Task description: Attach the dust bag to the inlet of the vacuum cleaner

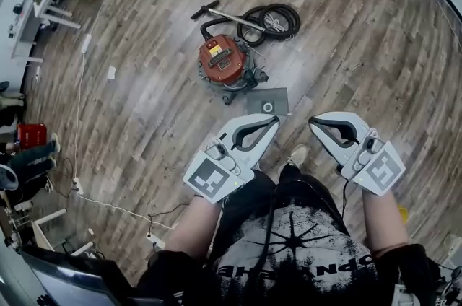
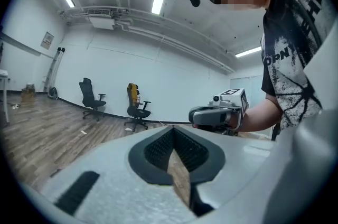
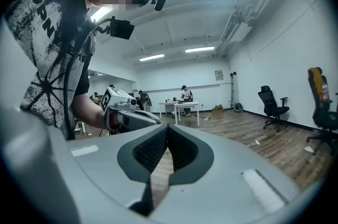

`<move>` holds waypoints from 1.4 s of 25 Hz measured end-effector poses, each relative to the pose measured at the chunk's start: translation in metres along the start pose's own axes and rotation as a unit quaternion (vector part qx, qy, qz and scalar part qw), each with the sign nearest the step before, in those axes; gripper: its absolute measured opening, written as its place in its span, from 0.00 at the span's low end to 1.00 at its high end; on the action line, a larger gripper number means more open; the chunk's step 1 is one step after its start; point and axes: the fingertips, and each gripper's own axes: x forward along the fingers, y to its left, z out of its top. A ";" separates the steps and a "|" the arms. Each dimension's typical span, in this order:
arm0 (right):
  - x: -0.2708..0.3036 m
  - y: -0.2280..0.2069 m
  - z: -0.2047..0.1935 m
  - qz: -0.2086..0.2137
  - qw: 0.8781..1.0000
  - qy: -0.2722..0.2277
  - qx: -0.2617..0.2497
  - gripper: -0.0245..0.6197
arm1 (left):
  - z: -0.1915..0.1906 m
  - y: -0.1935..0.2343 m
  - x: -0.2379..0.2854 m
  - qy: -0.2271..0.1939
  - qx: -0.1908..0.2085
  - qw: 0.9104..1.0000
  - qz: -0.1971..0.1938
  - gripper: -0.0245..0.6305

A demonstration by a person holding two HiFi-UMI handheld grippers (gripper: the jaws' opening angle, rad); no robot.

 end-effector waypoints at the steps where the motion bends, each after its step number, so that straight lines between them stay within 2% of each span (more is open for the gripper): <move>1: 0.004 0.001 0.001 -0.003 1.000 0.005 -0.007 0.05 | 0.001 0.002 -0.004 -0.007 -0.001 1.000 -0.005 0.04; 5: 0.031 -0.001 0.005 -0.021 1.000 0.018 -0.013 0.05 | 0.004 0.022 -0.018 -0.021 -0.009 0.999 -0.027 0.04; 8: 0.044 -0.008 -0.013 -0.036 0.998 0.044 -0.033 0.05 | -0.008 0.038 -0.028 -0.015 -0.029 0.999 -0.036 0.04; 10: 0.053 -0.012 -0.034 -0.043 0.996 0.066 -0.048 0.05 | -0.025 0.047 -0.035 0.004 -0.030 0.999 -0.044 0.04; 12: 0.060 -0.015 -0.057 -0.040 0.995 0.082 -0.043 0.05 | -0.048 0.050 -0.038 0.043 -0.015 0.997 -0.055 0.04; 14: 0.066 -0.019 -0.087 -0.023 0.994 0.099 -0.034 0.05 | -0.076 0.053 -0.037 0.092 0.001 0.994 -0.058 0.04; 16: 0.070 -0.026 -0.126 0.005 0.992 0.122 -0.030 0.05 | -0.101 0.060 -0.029 0.113 -0.005 0.993 -0.042 0.04; 19: 0.077 -0.042 -0.205 0.049 0.977 0.202 -0.055 0.09 | -0.144 0.084 -0.010 0.114 -0.021 0.993 -0.003 0.04; 22: 0.090 -0.053 -0.271 0.070 0.967 0.237 -0.062 0.12 | -0.197 0.109 0.007 0.121 -0.018 0.992 0.016 0.04; 25: 0.101 -0.067 -0.344 0.074 0.960 0.263 -0.055 0.15 | -0.264 0.133 0.022 0.134 -0.028 0.990 0.023 0.04; 28: 0.114 -0.080 -0.443 0.068 0.948 0.307 -0.052 0.22 | -0.342 0.159 0.035 0.156 -0.030 0.987 0.017 0.04; 30: 0.122 -0.085 -0.523 0.073 0.931 0.352 -0.061 0.28 | -0.394 0.177 0.041 0.169 -0.022 0.985 0.011 0.04; 33: 0.128 -0.081 -0.645 0.094 0.897 0.425 -0.074 0.36 | -0.464 0.197 0.045 0.179 -0.008 0.984 0.001 0.04; 35: 0.132 -0.078 -0.722 0.108 0.875 0.464 -0.087 0.37 | -0.505 0.210 0.044 0.183 0.006 0.983 -0.003 0.04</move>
